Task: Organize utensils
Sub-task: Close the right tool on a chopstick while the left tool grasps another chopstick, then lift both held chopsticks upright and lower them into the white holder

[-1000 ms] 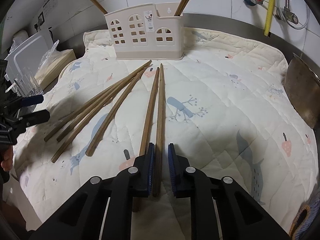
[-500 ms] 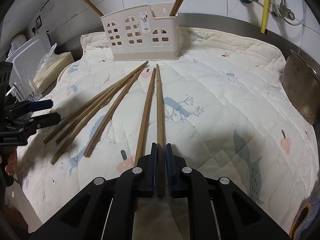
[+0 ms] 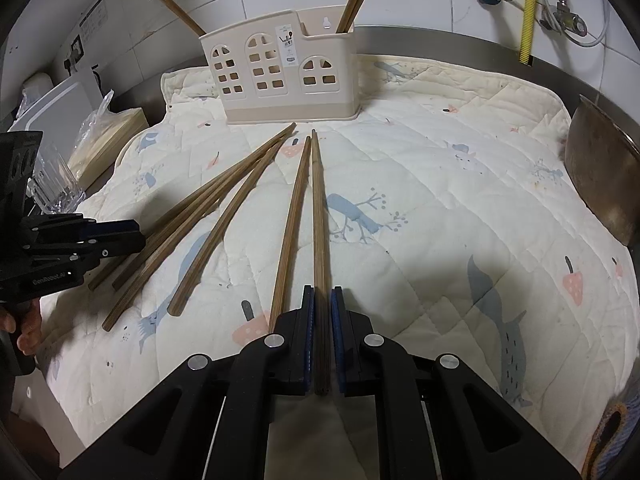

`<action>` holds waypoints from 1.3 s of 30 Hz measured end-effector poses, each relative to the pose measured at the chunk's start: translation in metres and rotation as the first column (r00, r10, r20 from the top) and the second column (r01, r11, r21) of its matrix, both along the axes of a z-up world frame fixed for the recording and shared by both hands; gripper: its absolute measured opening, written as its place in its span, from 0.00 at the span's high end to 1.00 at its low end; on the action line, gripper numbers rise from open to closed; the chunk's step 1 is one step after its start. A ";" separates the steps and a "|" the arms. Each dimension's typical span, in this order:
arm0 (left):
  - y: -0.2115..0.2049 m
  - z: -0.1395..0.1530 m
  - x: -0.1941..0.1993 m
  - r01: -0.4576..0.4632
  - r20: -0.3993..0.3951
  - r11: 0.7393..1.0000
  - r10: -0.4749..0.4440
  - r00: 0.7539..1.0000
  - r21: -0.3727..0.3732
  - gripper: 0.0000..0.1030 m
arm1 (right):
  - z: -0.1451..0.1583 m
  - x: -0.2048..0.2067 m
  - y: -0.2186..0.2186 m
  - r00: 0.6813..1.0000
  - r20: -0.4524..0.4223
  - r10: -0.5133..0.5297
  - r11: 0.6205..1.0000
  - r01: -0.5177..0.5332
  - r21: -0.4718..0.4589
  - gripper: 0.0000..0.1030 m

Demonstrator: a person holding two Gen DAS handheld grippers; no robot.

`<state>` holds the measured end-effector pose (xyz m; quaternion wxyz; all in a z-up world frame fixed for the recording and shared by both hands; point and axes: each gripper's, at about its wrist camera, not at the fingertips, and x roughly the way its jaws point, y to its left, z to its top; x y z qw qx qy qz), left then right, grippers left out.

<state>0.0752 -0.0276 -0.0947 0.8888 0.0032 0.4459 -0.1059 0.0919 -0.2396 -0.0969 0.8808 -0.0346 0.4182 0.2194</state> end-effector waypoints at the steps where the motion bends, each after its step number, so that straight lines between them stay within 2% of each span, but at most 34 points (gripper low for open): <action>1: 0.000 -0.001 0.000 0.001 -0.002 1.000 -0.001 1.000 0.001 0.85 | 0.000 0.000 0.000 1.000 0.000 0.000 1.000 0.000 0.000 0.92; 10: 0.004 -0.004 0.003 -0.009 -0.003 1.000 0.009 1.000 0.000 0.93 | 0.000 0.000 -0.001 1.000 0.002 0.000 1.000 0.000 -0.003 0.92; 17: 0.005 0.021 -0.003 0.011 0.055 1.000 -0.010 0.998 -0.016 0.94 | 0.011 -0.004 -0.003 0.999 0.039 -0.006 1.000 0.006 -0.006 0.93; 21: 0.007 0.044 -0.005 0.019 0.106 1.000 -0.019 0.994 -0.007 0.94 | 0.031 -0.007 -0.005 0.996 0.088 -0.004 1.000 0.004 -0.003 0.93; 28: 0.007 0.087 0.005 0.041 0.192 0.999 -0.042 0.981 0.011 0.94 | 0.088 -0.004 -0.005 0.975 0.222 0.015 1.000 -0.020 0.022 0.93; 33: 0.003 0.108 0.024 0.058 0.216 0.998 -0.063 0.974 0.028 0.94 | 0.124 0.010 0.000 0.957 0.287 0.036 0.998 -0.047 0.033 0.93; 39: 0.008 0.138 0.056 0.070 0.227 0.998 -0.069 0.972 0.004 0.94 | 0.167 0.037 0.007 0.940 0.334 0.068 0.997 -0.079 0.019 0.93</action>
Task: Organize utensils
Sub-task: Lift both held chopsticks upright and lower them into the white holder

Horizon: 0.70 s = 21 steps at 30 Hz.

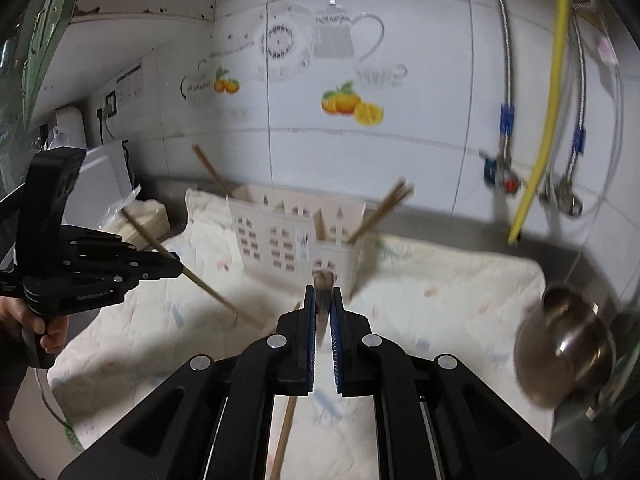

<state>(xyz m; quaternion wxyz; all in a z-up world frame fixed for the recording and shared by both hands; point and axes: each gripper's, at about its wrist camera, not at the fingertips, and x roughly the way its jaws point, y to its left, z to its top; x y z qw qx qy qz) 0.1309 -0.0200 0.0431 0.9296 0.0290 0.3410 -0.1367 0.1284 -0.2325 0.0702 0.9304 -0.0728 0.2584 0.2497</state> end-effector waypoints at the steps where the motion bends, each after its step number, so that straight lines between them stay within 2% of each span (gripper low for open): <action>1: 0.001 0.005 0.003 -0.001 0.005 1.000 0.001 1.000 -0.005 0.94 | 0.006 0.003 0.000 1.000 0.006 0.004 1.000 -0.004 0.001 0.93; 8: 0.009 0.046 0.025 -0.002 0.048 1.000 0.003 0.999 -0.027 0.94 | 0.051 0.030 0.006 0.999 0.040 0.036 0.999 -0.036 0.003 0.93; 13: 0.018 0.086 0.031 -0.004 0.117 0.999 0.008 0.993 -0.033 0.94 | 0.081 0.050 0.010 0.997 0.055 0.050 0.998 -0.052 0.032 0.93; 18: 0.029 0.118 0.040 -0.034 0.178 0.999 0.038 0.983 -0.029 0.94 | 0.105 0.068 0.016 0.995 0.091 0.047 0.997 -0.053 0.061 0.93; 21: 0.036 0.125 0.053 -0.064 0.188 0.997 0.069 0.980 -0.032 0.94 | 0.111 0.079 0.021 0.994 0.102 0.038 0.996 -0.046 0.075 0.93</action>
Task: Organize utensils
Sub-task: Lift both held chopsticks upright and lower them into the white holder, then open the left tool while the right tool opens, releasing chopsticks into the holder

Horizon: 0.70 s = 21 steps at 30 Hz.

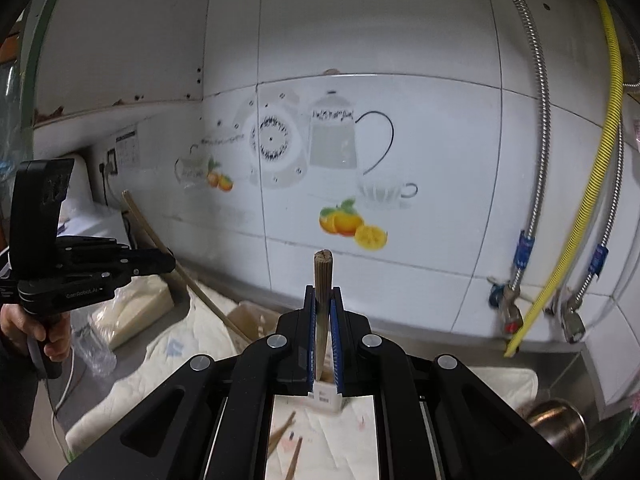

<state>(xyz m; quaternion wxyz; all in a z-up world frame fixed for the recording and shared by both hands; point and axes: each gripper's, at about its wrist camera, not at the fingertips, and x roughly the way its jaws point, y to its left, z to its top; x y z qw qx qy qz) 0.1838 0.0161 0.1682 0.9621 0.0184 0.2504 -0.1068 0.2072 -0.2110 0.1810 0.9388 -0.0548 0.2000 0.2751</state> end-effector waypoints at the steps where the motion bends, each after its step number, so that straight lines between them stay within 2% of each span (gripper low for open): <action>1: 0.003 -0.001 0.007 -0.017 -0.003 1.000 0.017 1.000 0.004 0.94 | 0.001 0.003 0.003 1.000 0.003 -0.004 1.000 0.004 -0.002 0.93; 7: 0.012 -0.030 0.039 -0.049 -0.088 0.999 0.047 0.995 -0.018 0.94 | -0.011 0.025 0.016 1.000 -0.023 -0.015 1.000 0.014 -0.020 0.93; 13: 0.011 -0.055 0.048 -0.050 -0.138 0.998 0.046 0.989 -0.026 0.94 | -0.034 0.038 0.021 0.997 -0.070 -0.021 0.999 0.018 -0.040 0.93; 21: 0.010 -0.071 0.051 -0.055 -0.181 0.998 0.051 0.982 -0.017 0.94 | -0.059 0.048 0.023 0.992 -0.122 -0.036 0.998 0.029 -0.053 0.93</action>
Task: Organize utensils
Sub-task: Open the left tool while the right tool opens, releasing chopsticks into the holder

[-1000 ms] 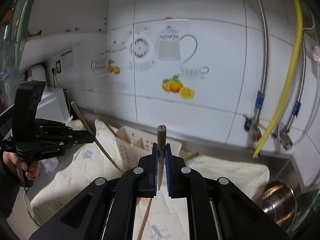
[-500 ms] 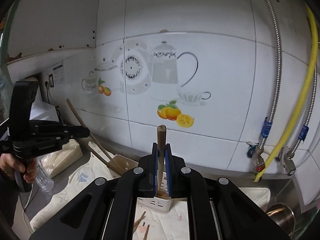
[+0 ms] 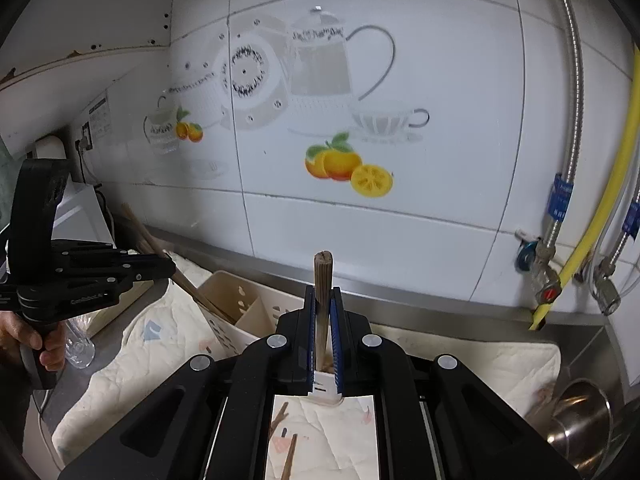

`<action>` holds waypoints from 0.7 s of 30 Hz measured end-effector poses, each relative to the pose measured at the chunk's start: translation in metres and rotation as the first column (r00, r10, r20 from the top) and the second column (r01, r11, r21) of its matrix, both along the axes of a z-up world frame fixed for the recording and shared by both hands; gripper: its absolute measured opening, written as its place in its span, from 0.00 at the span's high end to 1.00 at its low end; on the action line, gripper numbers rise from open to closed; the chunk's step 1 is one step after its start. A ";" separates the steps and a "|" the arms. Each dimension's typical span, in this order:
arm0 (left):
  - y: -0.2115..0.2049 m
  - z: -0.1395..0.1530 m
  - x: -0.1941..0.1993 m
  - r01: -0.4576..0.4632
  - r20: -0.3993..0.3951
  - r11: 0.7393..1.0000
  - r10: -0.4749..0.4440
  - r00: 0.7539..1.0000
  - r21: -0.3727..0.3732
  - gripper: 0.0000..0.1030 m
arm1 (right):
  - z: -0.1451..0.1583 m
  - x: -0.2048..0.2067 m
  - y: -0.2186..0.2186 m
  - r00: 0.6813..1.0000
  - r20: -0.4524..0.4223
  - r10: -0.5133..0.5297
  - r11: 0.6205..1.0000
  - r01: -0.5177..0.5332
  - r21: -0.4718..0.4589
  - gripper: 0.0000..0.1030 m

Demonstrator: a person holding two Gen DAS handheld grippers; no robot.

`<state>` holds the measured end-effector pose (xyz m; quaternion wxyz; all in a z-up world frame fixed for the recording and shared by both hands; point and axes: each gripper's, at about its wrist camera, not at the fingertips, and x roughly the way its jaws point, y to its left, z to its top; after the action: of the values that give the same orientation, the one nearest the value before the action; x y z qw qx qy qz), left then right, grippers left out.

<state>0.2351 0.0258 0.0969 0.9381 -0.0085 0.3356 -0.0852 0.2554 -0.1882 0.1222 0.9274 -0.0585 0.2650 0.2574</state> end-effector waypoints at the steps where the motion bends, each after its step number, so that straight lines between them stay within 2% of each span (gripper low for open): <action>1: 0.000 -0.001 0.000 -0.006 -0.002 1.000 0.006 1.000 0.001 0.94 | -0.002 0.001 0.000 1.000 -0.005 -0.001 1.000 0.001 0.000 0.93; 9: 0.001 0.003 -0.003 -0.015 0.009 1.000 0.015 1.000 -0.003 0.91 | -0.003 0.003 -0.005 1.000 -0.006 -0.010 1.000 0.010 0.013 0.92; 11: 0.001 0.004 -0.006 -0.018 0.016 1.000 0.018 1.000 -0.003 0.79 | -0.001 0.001 -0.007 1.000 0.001 -0.012 1.000 0.012 0.020 0.92; 13: 0.000 0.007 -0.011 -0.021 0.028 1.000 0.021 0.999 -0.001 0.74 | 0.002 -0.003 -0.010 1.000 0.009 -0.012 1.000 0.012 0.027 0.90; 15: 0.000 0.010 -0.018 -0.020 0.041 1.000 0.020 0.999 -0.003 0.73 | 0.005 -0.010 -0.013 1.000 0.021 -0.014 0.999 0.013 0.034 0.85; 21: -0.002 0.013 -0.047 -0.022 0.076 1.000 0.023 0.997 -0.016 0.58 | 0.010 -0.038 -0.026 0.998 0.052 -0.017 0.998 0.014 0.056 0.72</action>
<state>0.1885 0.0236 0.1102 0.9510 -0.0163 0.2989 -0.0775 0.2176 -0.2138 0.1317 0.9373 -0.0371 0.2338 0.2557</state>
